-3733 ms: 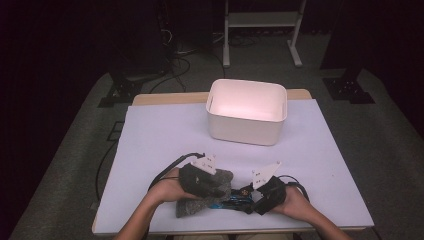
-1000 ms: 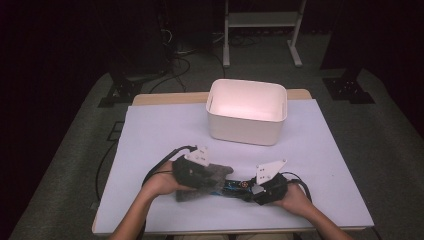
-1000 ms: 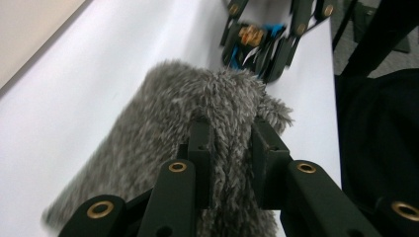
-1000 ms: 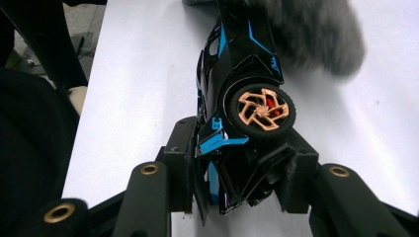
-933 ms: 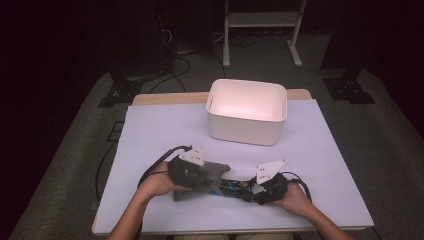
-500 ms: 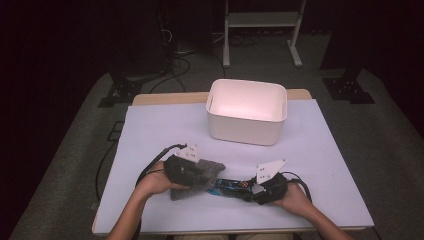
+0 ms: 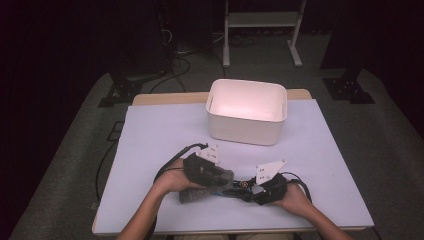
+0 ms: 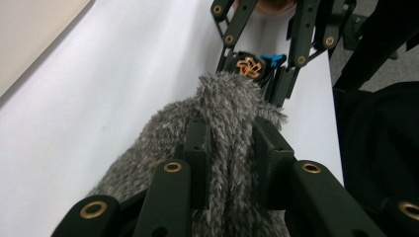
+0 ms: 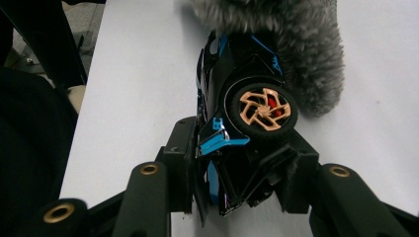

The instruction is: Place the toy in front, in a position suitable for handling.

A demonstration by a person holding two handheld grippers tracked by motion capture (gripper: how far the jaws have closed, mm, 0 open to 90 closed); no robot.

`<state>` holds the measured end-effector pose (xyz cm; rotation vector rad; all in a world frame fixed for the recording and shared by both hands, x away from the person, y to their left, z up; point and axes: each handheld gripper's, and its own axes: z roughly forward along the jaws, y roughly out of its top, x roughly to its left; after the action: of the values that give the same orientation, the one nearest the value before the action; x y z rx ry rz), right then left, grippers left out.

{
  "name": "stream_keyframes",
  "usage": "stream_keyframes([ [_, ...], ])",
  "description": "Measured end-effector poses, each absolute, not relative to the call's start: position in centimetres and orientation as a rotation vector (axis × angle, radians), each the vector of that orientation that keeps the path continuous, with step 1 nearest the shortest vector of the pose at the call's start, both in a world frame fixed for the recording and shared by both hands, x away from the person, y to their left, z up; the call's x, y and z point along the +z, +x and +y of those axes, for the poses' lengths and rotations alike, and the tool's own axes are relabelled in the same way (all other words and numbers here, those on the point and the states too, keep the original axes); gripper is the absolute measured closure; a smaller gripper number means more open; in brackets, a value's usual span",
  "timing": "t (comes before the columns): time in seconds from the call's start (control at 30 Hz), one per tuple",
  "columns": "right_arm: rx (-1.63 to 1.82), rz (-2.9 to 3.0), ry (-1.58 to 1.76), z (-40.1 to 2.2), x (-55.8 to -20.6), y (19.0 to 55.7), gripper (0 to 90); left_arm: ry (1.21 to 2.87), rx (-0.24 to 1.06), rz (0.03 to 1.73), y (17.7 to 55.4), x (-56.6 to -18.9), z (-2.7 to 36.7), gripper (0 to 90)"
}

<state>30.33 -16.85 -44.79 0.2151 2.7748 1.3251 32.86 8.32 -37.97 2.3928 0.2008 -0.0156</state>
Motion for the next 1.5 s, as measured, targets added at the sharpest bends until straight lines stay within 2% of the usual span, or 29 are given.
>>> stream_keyframes([
  [0.23, 1.32, 2.768, 0.203, -16.8, -44.8, 30.2, 56.6, 2.371, 0.034, 0.272, 32.8, -38.1, 11.7, 72.5],
  [0.47, 1.324, 2.775, 0.206, -16.8, -44.8, 30.4, 56.6, 2.362, 0.026, 0.296, 32.8, -38.1, 12.3, 73.9],
  [0.6, 1.299, 2.79, 0.199, -16.7, -44.6, 30.6, 56.7, 2.361, 0.015, 0.244, 32.8, -37.8, 11.1, 75.9],
  [0.97, 1.295, 2.772, 0.219, -16.0, -44.5, 31.1, 56.6, 2.408, -0.027, 0.076, 33.1, -37.2, 3.8, 76.4],
  [1.1, 1.299, 2.777, 0.228, -16.1, -44.5, 31.1, 56.6, 2.419, -0.042, 0.054, 33.3, -37.6, 2.4, 76.4],
  [1.37, 1.276, 2.772, 0.205, -16.2, -44.4, 31.2, 56.8, 2.455, 0.024, 0.123, 33.6, -37.1, 5.2, 76.3],
  [1.5, 1.253, 2.757, 0.228, -16.8, -44.3, 31.6, 56.7, 2.383, 0.036, 0.193, 34.1, -35.8, 7.9, 76.3],
])
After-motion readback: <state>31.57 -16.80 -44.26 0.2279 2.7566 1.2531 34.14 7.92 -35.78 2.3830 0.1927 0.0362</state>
